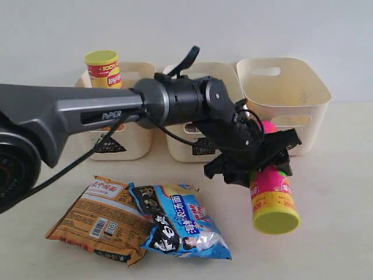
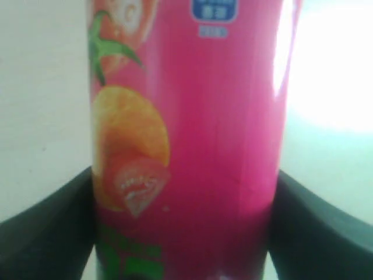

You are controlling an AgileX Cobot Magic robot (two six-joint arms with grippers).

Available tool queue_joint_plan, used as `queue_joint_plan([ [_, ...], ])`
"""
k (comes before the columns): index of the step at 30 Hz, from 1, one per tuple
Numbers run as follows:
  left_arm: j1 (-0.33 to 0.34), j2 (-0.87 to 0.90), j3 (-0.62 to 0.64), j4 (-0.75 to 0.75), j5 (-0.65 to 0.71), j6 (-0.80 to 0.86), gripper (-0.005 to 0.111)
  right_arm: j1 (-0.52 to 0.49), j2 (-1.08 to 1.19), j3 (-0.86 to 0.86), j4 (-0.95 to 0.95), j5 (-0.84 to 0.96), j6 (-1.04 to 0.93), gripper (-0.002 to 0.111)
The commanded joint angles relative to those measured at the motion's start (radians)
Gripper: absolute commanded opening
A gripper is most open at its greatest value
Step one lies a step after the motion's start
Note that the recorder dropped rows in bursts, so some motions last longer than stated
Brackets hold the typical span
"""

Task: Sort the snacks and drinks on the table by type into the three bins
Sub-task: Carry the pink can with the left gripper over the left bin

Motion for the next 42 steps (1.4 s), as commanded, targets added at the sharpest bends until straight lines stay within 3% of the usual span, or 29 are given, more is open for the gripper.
queue_joint_plan([
  [1,0.001,-0.103,-0.002,0.005,0.078,0.16,0.004,-0.005,-0.005,0.0,-0.002,-0.003,-0.002,0.0],
  [6,0.001,-0.223,-0.002,0.014,0.145,0.289,0.004,-0.005,-0.005,0.0,-0.002,-0.003,-0.002,0.0],
  [13,0.018,-0.443,-0.002,0.11,0.137,0.308,0.004,-0.005,-0.005,0.0,-0.002,-0.003,-0.002,0.0],
  [18,0.091,-0.568,0.002,0.179,0.133,0.308,0.004,-0.005,-0.005,0.0,-0.002,-0.003,-0.002,0.0],
  [21,0.195,-0.608,0.007,0.234,0.132,0.283,0.004,-0.005,-0.005,0.0,-0.002,-0.003,-0.002,0.0],
  [25,0.335,-0.593,0.007,0.23,0.055,0.275,0.004,-0.005,-0.005,0.0,-0.002,-0.003,-0.004,0.0],
  [29,0.424,-0.519,0.007,0.23,-0.01,0.281,0.004,-0.005,-0.005,0.0,-0.002,-0.003,-0.002,0.0],
  [42,0.448,-0.268,0.007,0.232,-0.294,0.39,0.004,-0.005,-0.005,0.0,-0.002,-0.003,-0.002,0.0],
])
